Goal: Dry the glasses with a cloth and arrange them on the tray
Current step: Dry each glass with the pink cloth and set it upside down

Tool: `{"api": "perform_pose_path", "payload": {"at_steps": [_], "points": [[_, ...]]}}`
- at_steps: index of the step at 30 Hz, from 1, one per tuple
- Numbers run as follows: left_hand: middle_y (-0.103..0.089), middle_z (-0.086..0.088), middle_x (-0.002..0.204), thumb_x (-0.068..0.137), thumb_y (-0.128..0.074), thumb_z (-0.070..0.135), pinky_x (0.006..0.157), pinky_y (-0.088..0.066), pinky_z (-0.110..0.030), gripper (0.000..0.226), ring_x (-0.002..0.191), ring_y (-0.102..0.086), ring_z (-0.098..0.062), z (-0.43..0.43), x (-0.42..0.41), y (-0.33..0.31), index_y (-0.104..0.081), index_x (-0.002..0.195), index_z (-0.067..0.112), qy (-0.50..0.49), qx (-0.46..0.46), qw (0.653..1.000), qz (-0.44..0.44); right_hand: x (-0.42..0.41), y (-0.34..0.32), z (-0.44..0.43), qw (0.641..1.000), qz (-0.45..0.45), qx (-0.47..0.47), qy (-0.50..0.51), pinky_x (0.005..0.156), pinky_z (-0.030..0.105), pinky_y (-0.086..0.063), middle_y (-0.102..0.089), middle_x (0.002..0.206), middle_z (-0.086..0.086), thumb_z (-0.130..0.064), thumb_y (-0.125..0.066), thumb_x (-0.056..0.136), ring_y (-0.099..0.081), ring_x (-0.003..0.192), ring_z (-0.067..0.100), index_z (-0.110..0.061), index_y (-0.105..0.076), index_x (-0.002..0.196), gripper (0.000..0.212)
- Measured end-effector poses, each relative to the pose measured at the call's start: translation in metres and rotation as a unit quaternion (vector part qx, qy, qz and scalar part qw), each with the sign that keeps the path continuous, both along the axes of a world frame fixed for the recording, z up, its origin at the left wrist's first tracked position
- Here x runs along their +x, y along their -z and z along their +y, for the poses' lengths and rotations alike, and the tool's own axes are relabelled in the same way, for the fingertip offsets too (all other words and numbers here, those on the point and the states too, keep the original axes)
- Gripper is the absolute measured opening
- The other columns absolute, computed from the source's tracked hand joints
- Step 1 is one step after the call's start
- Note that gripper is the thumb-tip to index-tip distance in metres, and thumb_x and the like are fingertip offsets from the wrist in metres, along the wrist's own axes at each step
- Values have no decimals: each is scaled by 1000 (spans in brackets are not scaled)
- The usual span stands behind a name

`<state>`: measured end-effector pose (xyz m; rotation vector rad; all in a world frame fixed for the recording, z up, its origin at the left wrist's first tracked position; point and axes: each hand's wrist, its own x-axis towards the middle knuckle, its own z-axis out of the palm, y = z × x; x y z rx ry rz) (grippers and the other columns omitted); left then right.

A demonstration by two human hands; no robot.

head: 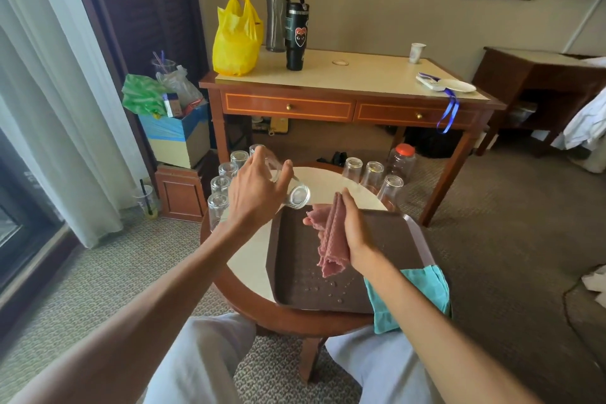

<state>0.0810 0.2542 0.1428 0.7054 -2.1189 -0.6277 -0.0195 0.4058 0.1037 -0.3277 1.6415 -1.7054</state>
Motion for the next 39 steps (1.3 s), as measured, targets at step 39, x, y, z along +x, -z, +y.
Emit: {"api": "perform_pose_path", "payload": {"at_steps": [39], "points": [[-68,21,88,93,-75,29,62,-46,-9,16,78,-62,0,-2,15,36,-81,107,25,248,190,902,-298,23,29,8,923,-213,-140,-288,89,51,-52,-58,127,35,-46,-29,100,-52,123,53,4,-57,132,66]]}}
